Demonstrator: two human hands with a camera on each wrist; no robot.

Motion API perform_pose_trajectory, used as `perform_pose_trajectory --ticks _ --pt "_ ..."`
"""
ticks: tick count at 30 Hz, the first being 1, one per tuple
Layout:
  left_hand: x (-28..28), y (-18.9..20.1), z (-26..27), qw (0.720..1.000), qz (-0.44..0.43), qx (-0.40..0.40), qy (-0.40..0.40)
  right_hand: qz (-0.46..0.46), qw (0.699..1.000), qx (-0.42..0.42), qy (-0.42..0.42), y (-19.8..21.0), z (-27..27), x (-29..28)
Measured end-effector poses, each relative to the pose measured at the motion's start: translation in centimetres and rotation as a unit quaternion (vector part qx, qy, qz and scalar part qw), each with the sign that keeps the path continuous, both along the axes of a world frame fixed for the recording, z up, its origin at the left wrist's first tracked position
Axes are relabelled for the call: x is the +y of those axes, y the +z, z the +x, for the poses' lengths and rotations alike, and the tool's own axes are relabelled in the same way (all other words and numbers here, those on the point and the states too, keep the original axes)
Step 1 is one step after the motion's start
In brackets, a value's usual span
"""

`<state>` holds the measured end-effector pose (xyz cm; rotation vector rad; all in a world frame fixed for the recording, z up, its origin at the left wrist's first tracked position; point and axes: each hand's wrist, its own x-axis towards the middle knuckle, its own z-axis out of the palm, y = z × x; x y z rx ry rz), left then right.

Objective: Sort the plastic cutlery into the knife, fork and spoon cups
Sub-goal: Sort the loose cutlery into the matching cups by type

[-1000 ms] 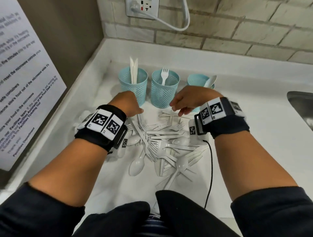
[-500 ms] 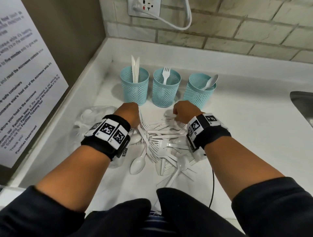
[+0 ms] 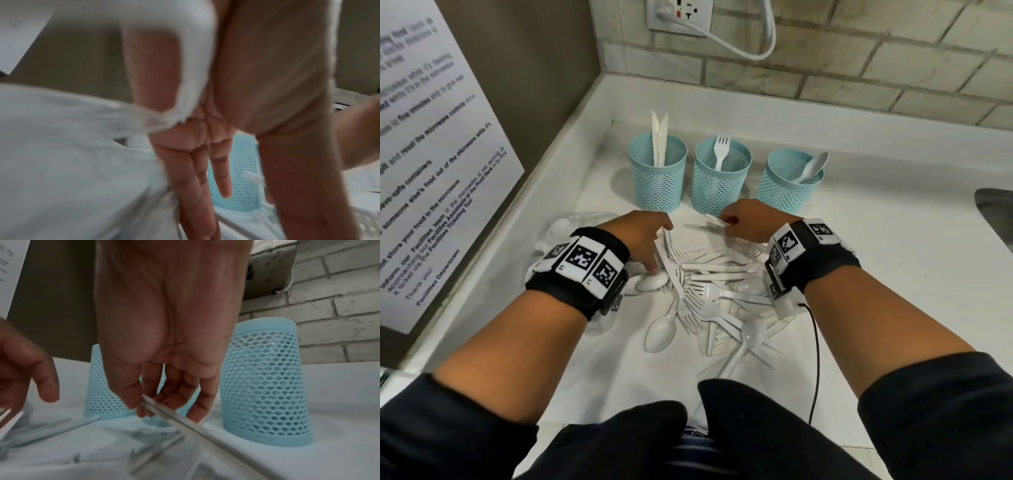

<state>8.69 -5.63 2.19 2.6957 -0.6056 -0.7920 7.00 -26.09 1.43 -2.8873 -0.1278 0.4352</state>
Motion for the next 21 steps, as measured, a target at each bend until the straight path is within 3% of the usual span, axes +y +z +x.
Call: perform_pose_trajectory --ticks 3,8,14,21 --pt "-0.1 0.0 0.1 1.000 -0.011 0.011 0.005 0.042 0.999 -0.003 -0.010 0.7 0.0 0.4" --pt "-0.4 -0.5 0.0 1.000 -0.026 -0.003 0.013 0.208 0.977 -0.021 -0.050 1.0 -0.2 2.0" --pt "-0.4 -1.0 0.6 0.997 -0.070 -0.001 0.033 0.122 0.991 0.043 0.017 -0.3 0.1 3.8" --pt "-0.4 -1.7 0.9 0.988 -0.139 0.003 0.060 0.152 0.986 0.067 0.002 -1.2 0.7 4.9"
